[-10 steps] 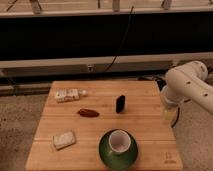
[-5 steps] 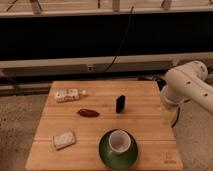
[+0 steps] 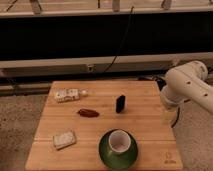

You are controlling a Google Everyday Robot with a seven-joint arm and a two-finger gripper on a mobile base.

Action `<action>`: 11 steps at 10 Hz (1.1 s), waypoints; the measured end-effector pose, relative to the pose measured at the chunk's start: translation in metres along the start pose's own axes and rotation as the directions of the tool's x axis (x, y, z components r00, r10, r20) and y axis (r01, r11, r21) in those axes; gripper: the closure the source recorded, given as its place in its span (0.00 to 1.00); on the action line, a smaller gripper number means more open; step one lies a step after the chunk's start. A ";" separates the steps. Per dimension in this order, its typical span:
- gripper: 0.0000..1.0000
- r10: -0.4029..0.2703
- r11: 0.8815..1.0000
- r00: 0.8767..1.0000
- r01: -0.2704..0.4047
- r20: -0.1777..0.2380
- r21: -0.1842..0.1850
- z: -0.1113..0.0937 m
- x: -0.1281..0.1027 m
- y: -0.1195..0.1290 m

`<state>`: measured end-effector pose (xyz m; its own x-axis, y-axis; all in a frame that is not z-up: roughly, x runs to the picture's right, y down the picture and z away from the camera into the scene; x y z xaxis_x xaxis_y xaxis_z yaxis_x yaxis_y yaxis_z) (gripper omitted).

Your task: Knock the eraser over

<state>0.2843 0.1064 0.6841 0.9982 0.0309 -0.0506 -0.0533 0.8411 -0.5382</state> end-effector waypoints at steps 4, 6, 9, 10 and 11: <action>0.20 0.000 1.000 1.000 0.000 0.000 0.000 0.000 0.000 0.000; 0.20 -0.004 1.000 1.000 0.004 -0.005 -0.002 0.001 -0.003 -0.006; 0.20 -0.025 1.000 1.000 0.025 -0.001 -0.004 0.008 -0.025 -0.038; 0.20 -0.029 1.000 1.000 0.028 -0.003 -0.006 0.008 -0.030 -0.041; 0.20 -0.030 1.000 1.000 0.030 -0.002 -0.007 0.009 -0.032 -0.042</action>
<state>0.2551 0.0750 0.7153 0.9993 0.0045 -0.0358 -0.0233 0.8379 -0.5453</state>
